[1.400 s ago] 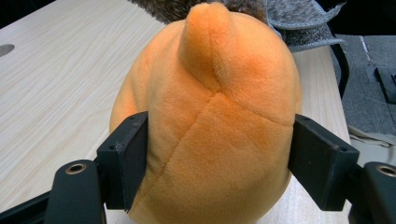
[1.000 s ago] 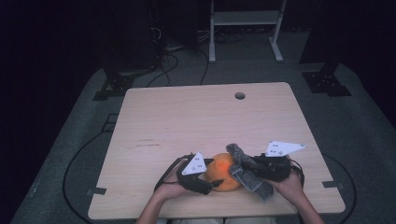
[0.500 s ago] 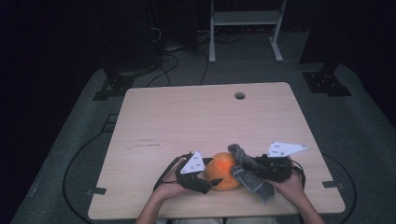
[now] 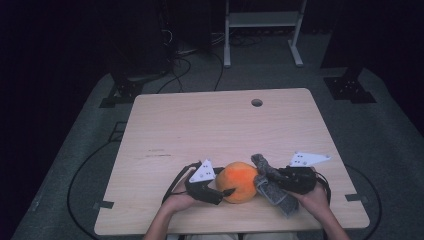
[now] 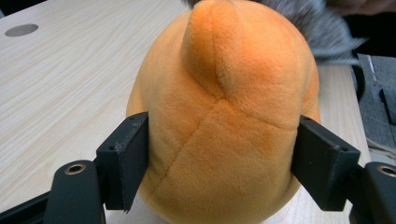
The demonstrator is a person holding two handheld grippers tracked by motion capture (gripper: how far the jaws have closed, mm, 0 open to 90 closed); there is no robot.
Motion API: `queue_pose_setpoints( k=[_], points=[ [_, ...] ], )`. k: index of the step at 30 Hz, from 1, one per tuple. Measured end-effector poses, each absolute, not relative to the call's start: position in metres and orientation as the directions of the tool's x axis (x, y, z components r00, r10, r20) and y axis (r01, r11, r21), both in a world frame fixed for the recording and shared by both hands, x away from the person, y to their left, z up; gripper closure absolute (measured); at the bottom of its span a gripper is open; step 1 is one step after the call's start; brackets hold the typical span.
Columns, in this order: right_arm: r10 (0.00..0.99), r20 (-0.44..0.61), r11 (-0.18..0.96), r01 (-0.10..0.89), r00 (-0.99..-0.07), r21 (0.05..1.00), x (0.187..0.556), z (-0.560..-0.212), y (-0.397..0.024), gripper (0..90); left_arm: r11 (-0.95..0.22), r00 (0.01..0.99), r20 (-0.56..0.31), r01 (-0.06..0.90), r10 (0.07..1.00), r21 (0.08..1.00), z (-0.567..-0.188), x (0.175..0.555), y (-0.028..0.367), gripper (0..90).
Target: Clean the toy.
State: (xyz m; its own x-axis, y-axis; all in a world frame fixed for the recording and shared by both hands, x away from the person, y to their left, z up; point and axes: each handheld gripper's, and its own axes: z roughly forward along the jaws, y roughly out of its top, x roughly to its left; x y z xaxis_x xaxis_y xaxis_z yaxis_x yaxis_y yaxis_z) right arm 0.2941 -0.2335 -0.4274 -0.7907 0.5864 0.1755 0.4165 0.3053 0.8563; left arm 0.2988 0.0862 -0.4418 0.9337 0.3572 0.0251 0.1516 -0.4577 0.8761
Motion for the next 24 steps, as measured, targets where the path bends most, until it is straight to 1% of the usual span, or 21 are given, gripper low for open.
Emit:
queue_pose_setpoints(
  k=[2,5,8,13,15,17,19,21,23,24],
  points=[
    [0.597,0.188,0.289,0.427,-0.78,0.857,0.295,-0.428,-0.237,75.7,-0.456,0.934,0.026,0.149,0.357,0.877,-0.442,0.299,0.086,25.6],
    [0.558,0.209,0.228,0.391,-0.803,0.892,0.291,-0.417,-0.23,75.7,-0.453,0.933,0.024,0.152,0.359,0.879,-0.443,0.299,0.086,25.6],
    [0.55,0.182,0.254,0.371,-0.815,0.893,0.289,-0.418,-0.221,75.6,-0.449,0.932,0.014,0.16,0.361,0.879,-0.443,0.3,0.089,25.5],
    [0.609,0.169,0.305,0.425,-0.775,0.852,0.294,-0.43,-0.233,75.7,-0.432,0.931,-0.004,0.173,0.366,0.885,-0.444,0.302,0.09,25.5],
    [0.602,0.176,0.257,0.398,-0.779,0.881,0.291,-0.422,-0.234,75.7,-0.433,0.93,0.002,0.17,0.369,0.885,-0.444,0.302,0.087,25.5],
    [0.564,0.164,0.224,0.342,-0.809,0.913,0.287,-0.408,-0.225,75.6,-0.45,0.931,0.027,0.151,0.365,0.88,-0.443,0.299,0.082,25.6],
    [0.549,0.141,0.236,0.315,-0.824,0.919,0.285,-0.404,-0.217,75.4,-0.464,0.93,0.049,0.135,0.363,0.876,-0.442,0.296,0.079,25.7],
    [0.552,0.1,0.293,0.305,-0.828,0.906,0.285,-0.41,-0.21,75.4,-0.464,0.932,0.044,0.138,0.36,0.875,-0.442,0.297,0.08,26.0],
    [0.552,0.145,0.269,0.34,-0.822,0.901,0.288,-0.417,-0.217,75.4,-0.451,0.932,0.033,0.144,0.362,0.881,-0.442,0.297,0.08,26.1],
    [0.57,0.139,0.279,0.35,-0.81,0.894,0.289,-0.418,-0.222,75.4,-0.451,0.931,0.032,0.146,0.364,0.881,-0.442,0.298,0.08,26.1]
  ],
)
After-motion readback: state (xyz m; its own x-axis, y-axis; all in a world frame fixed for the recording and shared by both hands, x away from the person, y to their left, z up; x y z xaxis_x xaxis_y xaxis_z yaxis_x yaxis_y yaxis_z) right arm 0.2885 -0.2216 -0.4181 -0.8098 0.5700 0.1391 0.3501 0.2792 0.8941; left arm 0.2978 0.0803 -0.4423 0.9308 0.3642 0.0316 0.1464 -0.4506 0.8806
